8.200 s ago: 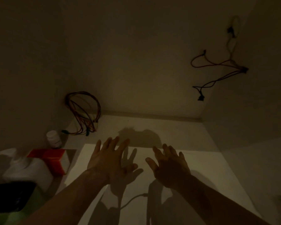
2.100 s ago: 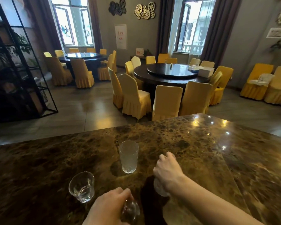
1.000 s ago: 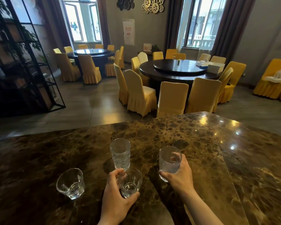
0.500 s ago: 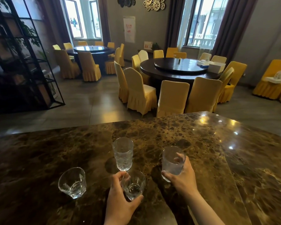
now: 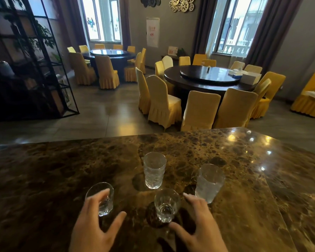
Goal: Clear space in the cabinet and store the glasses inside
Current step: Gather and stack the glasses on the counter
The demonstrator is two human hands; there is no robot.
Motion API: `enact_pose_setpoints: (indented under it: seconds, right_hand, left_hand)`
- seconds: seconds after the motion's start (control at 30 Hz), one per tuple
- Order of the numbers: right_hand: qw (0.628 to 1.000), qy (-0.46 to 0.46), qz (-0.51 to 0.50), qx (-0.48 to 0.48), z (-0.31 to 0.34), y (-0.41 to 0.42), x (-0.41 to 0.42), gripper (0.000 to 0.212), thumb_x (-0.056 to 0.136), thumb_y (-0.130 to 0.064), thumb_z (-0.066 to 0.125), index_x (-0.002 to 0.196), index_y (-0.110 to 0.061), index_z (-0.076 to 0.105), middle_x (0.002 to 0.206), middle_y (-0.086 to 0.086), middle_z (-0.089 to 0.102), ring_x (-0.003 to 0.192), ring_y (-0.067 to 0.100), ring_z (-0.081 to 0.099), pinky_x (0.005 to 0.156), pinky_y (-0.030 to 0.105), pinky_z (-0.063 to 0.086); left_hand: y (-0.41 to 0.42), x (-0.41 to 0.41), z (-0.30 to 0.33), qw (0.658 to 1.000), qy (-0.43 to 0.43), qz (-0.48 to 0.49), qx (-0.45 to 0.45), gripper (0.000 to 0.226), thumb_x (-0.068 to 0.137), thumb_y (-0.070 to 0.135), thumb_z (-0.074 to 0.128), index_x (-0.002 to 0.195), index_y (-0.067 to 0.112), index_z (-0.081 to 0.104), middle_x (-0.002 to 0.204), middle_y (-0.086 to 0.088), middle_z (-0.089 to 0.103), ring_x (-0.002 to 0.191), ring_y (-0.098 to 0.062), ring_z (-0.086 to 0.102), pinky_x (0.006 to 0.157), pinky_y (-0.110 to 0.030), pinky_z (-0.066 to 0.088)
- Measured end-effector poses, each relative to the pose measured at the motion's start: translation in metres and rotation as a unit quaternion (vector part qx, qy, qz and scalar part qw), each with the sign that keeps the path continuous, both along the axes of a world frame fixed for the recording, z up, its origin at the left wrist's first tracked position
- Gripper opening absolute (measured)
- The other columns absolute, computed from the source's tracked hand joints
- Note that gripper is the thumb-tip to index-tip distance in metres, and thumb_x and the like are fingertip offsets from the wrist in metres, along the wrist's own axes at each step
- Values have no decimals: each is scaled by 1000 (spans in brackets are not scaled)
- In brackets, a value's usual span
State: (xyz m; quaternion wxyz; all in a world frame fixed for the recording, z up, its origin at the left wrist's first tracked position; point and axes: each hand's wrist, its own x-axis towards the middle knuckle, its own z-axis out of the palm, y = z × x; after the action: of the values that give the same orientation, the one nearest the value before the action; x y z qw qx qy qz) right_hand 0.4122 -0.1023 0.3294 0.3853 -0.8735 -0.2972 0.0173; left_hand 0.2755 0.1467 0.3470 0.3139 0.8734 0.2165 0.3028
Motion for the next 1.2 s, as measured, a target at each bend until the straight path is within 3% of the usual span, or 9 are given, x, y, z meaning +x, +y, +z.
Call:
enact_pose_setpoints:
  seconds: [0.07,0.13,0.2,0.27,0.33,0.43,0.63,1.0,1.2]
  right_hand:
    - [999,8,21,-35,-1,21,0,109,60,-82,68,151,-51,17,153,-25,15,139,-3,19,116,32,32]
    - [998,26,28,-46,-1,39,-1,115,58,-82,70,150,-57,7,156,-24,6,142,1,15,115,37,31]
    - [998,29,25,-48,-3,53,0,114,61,-69,78,149,-58,6,158,-20,6,143,6,18,114,38,32]
    - [998,20,8,-52,-3,60,3,107,68,-53,81,150,-55,12,155,-15,16,140,9,28,112,33,36]
    - [998,12,-5,-59,-4,62,6,100,72,-42,79,151,-48,19,145,-15,28,132,10,41,107,27,42]
    - [998,11,-18,-66,-1,61,5,97,69,-40,82,152,-33,32,130,-21,36,115,4,50,95,16,45]
    - [997,14,5,-75,14,65,-22,97,63,-48,84,149,-30,42,124,-30,37,106,-4,52,90,3,39]
    - [991,4,104,-87,16,133,-84,94,65,-55,76,149,-44,34,136,-26,35,120,-5,47,102,14,41]
    - [988,20,125,-92,9,153,-93,93,74,-50,79,152,-37,31,142,-19,35,129,2,44,109,17,36]
  left_hand:
    - [26,-3,8,998,50,-4,38,84,64,58,77,138,34,45,132,11,47,123,-14,49,101,-44,46]
    - [48,-2,13,991,120,-30,57,95,65,66,75,146,39,35,148,10,32,137,-15,36,112,-48,36]
    - [64,4,15,979,183,-52,70,104,64,76,71,151,47,20,157,11,15,145,-17,24,116,-48,30]
    - [75,11,11,969,222,-77,77,107,65,78,69,151,51,11,159,13,8,146,-18,22,115,-46,33]
    - [81,15,7,963,243,-94,69,102,69,69,72,151,51,14,156,16,15,142,-15,31,109,-41,42]
    - [87,18,-2,964,235,-102,72,89,75,53,76,149,48,26,144,21,29,127,-11,46,101,-31,47]
    - [98,23,-2,965,222,-112,82,85,67,55,80,140,47,37,130,21,40,110,-10,55,89,-26,51]
    - [96,51,12,966,202,-137,88,83,67,52,83,138,41,43,128,14,46,108,-13,59,90,-27,54]
    - [95,56,6,964,200,-143,96,83,68,46,85,140,39,43,131,12,47,112,-12,59,90,-26,54]
